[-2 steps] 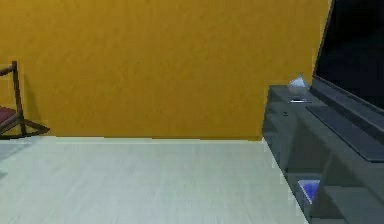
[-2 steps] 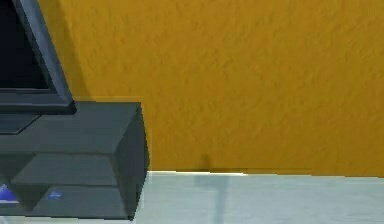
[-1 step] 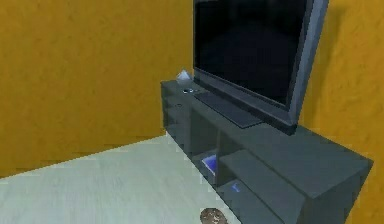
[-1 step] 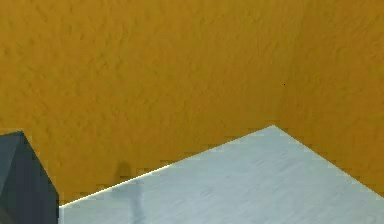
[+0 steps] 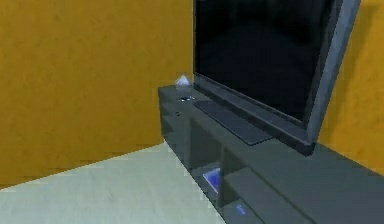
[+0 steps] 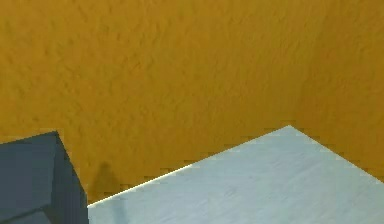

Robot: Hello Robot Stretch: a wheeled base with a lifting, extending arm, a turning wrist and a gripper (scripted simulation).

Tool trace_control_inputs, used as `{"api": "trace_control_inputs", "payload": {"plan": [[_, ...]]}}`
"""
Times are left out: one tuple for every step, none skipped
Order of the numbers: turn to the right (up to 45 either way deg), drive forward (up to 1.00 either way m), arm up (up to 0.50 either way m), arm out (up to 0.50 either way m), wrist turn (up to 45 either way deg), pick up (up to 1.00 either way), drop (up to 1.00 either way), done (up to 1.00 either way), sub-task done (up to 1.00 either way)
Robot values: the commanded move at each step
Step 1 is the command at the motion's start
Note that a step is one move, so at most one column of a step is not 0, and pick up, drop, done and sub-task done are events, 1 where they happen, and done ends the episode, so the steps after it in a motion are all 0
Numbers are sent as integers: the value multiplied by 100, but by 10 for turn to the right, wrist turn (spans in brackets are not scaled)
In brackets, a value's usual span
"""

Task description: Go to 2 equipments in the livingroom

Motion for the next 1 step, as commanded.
{"api": "trace_control_inputs", "payload": {"plan": [[-60,0,0,0,0,0,0,0,0]]}}
